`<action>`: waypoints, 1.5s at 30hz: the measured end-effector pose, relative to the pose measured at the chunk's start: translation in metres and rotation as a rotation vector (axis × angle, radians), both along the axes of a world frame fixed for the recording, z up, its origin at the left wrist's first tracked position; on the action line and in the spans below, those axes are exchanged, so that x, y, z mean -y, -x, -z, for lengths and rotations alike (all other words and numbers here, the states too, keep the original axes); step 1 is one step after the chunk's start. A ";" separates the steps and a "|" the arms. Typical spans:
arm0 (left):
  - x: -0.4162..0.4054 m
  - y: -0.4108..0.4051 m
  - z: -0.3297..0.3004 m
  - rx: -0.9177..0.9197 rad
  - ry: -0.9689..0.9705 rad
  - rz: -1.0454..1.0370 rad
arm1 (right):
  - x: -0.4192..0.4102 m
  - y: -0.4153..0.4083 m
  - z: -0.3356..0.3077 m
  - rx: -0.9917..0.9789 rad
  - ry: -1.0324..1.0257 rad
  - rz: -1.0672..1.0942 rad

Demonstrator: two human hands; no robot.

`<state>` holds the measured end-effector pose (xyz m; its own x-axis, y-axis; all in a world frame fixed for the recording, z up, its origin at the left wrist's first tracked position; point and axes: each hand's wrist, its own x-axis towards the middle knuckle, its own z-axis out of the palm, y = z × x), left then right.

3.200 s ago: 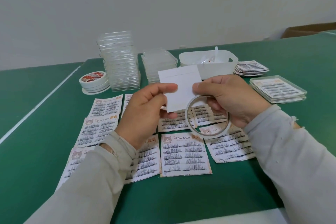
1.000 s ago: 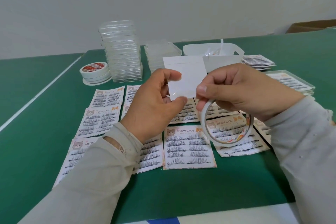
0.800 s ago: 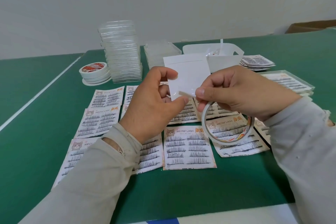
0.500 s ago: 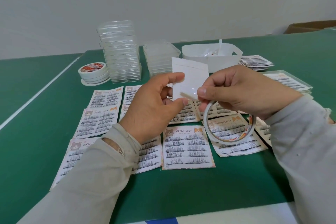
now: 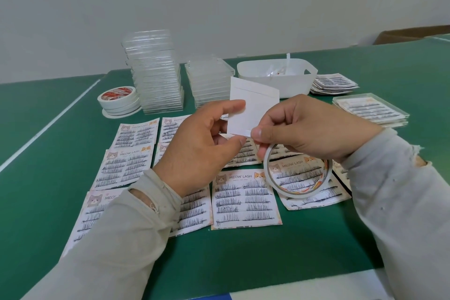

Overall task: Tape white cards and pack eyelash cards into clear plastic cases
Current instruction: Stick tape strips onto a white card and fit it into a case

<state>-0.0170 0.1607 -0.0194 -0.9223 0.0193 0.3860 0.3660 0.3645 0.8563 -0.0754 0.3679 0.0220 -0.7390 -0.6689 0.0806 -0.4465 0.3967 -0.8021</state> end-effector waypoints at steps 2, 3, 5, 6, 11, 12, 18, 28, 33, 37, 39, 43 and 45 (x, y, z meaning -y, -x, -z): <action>0.000 -0.001 0.000 -0.007 0.013 0.000 | -0.001 0.000 -0.001 -0.010 -0.001 0.004; 0.000 -0.001 0.000 -0.006 0.021 -0.001 | -0.001 0.001 -0.001 -0.014 0.001 0.009; 0.001 0.000 0.000 -0.001 0.030 -0.001 | -0.001 0.001 -0.001 -0.016 0.001 0.015; 0.001 0.000 0.000 0.002 0.031 0.000 | -0.001 0.001 -0.001 -0.015 -0.002 0.013; 0.001 -0.001 0.000 0.014 0.037 -0.008 | -0.001 -0.002 -0.003 -0.017 -0.022 0.029; 0.000 -0.001 0.000 0.019 0.029 -0.002 | -0.001 -0.002 -0.003 -0.009 -0.020 0.029; 0.000 -0.001 0.000 0.011 0.030 0.006 | -0.001 -0.001 -0.003 -0.023 -0.042 0.041; 0.000 -0.002 -0.002 -0.015 0.051 -0.026 | 0.000 -0.005 -0.005 -0.062 -0.070 0.051; -0.001 0.000 0.000 -0.045 0.064 -0.064 | 0.000 -0.005 -0.005 -0.079 -0.084 0.089; -0.003 0.000 0.000 -0.065 0.059 -0.070 | 0.002 -0.008 -0.006 -0.115 -0.100 0.131; -0.003 0.000 0.000 -0.067 0.063 -0.071 | 0.004 -0.008 -0.006 -0.133 -0.121 0.155; -0.003 0.000 0.001 -0.081 0.075 -0.067 | 0.006 -0.009 -0.006 -0.156 -0.157 0.190; -0.004 0.000 0.001 -0.091 0.069 -0.061 | 0.006 -0.008 -0.005 -0.159 -0.169 0.202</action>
